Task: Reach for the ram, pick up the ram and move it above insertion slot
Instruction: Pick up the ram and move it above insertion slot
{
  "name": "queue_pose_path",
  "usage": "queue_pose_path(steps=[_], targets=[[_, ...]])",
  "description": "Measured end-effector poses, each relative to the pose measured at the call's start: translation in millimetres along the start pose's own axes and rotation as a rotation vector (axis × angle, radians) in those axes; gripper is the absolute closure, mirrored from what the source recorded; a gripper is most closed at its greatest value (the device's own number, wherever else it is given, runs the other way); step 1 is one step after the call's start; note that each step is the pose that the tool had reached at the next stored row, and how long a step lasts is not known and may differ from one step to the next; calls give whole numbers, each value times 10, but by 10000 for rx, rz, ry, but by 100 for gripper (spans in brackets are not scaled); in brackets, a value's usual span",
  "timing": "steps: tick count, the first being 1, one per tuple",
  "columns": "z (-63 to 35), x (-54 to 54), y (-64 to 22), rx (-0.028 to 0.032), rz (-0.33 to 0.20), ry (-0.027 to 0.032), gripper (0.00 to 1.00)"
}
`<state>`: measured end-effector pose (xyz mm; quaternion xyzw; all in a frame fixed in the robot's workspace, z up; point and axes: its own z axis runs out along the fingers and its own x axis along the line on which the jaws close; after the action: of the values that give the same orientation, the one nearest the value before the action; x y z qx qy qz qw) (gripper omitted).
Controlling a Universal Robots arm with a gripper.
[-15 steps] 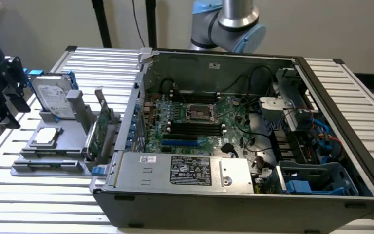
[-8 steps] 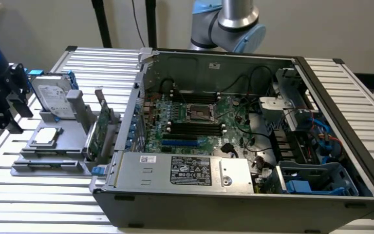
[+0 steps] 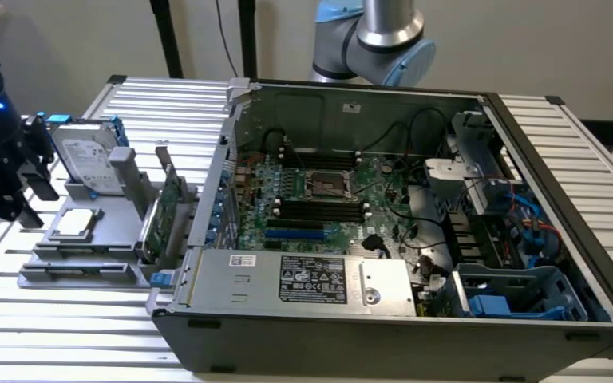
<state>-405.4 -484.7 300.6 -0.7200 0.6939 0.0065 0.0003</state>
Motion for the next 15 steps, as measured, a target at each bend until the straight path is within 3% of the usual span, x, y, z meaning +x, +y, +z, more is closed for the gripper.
queue_pose_path(steps=[15], targets=[[272, 37, -41, 0, 0, 0, 52]])
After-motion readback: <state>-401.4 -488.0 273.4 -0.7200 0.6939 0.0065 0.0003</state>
